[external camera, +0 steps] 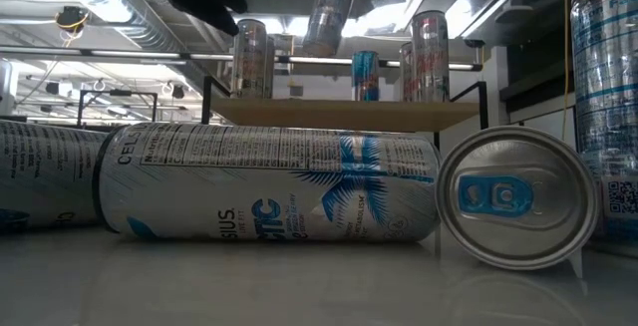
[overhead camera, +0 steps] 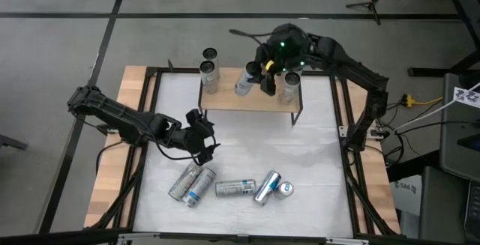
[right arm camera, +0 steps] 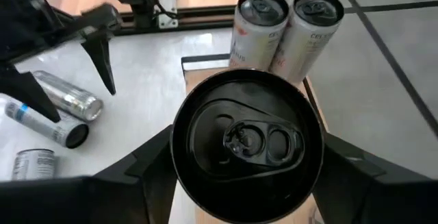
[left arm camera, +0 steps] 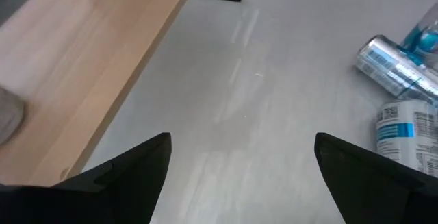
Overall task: Sort soda cans
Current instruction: Put the bottom white blue soda can on the shelf
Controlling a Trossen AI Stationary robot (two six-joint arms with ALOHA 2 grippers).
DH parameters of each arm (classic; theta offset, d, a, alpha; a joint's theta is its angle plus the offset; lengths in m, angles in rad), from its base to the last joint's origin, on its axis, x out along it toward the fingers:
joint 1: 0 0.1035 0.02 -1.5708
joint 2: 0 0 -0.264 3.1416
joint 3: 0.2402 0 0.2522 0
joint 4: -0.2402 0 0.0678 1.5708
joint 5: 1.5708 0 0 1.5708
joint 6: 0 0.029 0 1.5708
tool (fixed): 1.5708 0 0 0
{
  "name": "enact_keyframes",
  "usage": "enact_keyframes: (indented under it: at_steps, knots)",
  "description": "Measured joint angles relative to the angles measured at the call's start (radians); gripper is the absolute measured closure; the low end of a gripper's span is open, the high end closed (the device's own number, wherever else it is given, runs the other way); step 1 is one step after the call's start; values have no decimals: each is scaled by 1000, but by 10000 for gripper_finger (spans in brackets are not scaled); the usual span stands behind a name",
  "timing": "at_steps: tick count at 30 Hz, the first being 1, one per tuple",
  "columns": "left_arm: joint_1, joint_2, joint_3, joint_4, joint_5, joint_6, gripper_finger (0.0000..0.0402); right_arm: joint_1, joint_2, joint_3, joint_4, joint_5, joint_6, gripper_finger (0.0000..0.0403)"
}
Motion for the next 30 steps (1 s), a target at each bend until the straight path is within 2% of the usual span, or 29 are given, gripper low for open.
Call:
enact_keyframes:
  at_steps: [10,21,30]
  knots:
    - [35,0,0,32,4,3,48,-66,62,24,-11,-31,-60,146]
    - [42,0,0,44,5,-6,48,-80,135,23,-62,-29,-102,146]
    - [42,-1,0,45,5,-6,48,-79,141,23,-76,-22,-103,146]
